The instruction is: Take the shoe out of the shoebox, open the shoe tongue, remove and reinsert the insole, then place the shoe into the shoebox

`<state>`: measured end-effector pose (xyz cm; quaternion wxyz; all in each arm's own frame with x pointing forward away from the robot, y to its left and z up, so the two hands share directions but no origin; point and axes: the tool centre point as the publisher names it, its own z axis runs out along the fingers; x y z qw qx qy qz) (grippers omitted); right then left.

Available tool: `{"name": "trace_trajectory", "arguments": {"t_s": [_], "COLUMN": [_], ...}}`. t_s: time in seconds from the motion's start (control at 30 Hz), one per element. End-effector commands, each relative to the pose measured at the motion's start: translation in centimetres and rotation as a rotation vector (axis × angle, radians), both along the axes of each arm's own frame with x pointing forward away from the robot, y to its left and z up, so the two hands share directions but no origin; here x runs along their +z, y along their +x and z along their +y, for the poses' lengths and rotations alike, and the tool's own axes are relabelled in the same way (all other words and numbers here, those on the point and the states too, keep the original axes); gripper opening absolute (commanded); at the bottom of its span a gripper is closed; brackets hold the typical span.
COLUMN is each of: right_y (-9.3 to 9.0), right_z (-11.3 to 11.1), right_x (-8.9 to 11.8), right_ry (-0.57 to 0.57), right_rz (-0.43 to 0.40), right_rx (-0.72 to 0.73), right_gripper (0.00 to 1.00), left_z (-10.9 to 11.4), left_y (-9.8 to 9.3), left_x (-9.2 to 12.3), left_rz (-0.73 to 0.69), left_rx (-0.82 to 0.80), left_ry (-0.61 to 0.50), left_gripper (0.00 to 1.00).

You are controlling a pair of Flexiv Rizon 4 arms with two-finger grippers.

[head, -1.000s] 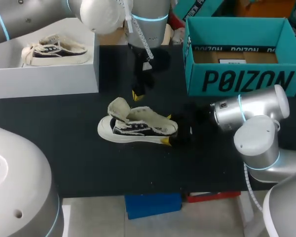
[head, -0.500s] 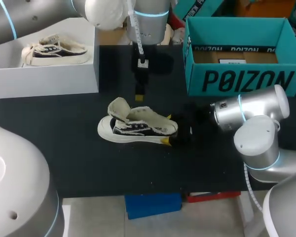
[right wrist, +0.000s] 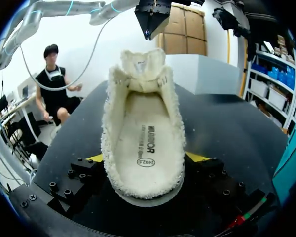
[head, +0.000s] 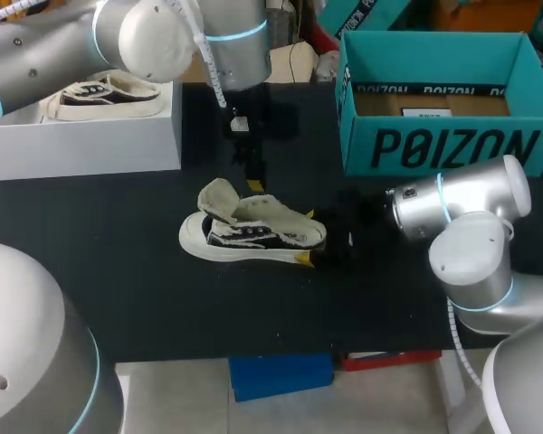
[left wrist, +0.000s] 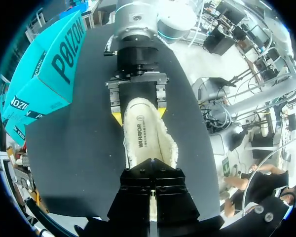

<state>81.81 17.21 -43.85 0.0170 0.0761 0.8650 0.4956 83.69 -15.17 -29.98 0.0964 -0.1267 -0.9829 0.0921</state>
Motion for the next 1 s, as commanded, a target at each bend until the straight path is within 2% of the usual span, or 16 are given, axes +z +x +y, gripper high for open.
{"name": "trace_trajectory", "arguments": {"t_s": [0.03, 0.37, 0.4, 0.5, 0.6, 1.0], "right_y": [0.0, 0.0, 0.0, 0.0, 0.0, 0.0], "right_z": [-0.1, -0.1, -0.1, -0.1, -0.1, -0.1], "right_x": [-0.3, -0.3, -0.3, -0.3, -0.3, -0.3], "right_ry": [0.0, 0.0, 0.0, 0.0, 0.0, 0.0], "right_rz": [0.001, 0.001, 0.001, 0.001, 0.001, 0.001], "right_rx": [-0.001, -0.001, -0.001, -0.001, -0.001, -0.001], "right_gripper": [0.0, 0.0, 0.0, 0.0, 0.0, 0.0], "left_z": [0.5, 0.5, 0.3, -0.5, -1.1, -1.0], "left_y": [-0.4, -0.4, -0.1, 0.4, 0.6, 1.0], "left_x": [-0.4, -0.4, -0.4, -1.2, -1.8, -4.5], "left_rz": [0.003, 0.003, 0.042, 0.125, 0.148, 0.2], "left_rx": [0.009, 0.009, 0.001, -0.055, -0.074, -0.012], "left_ry": [-0.062, -0.062, -0.039, 0.001, 0.037, 0.039], "left_gripper": [0.0, 0.0, 0.0, 0.0, 0.0, 0.0]}}
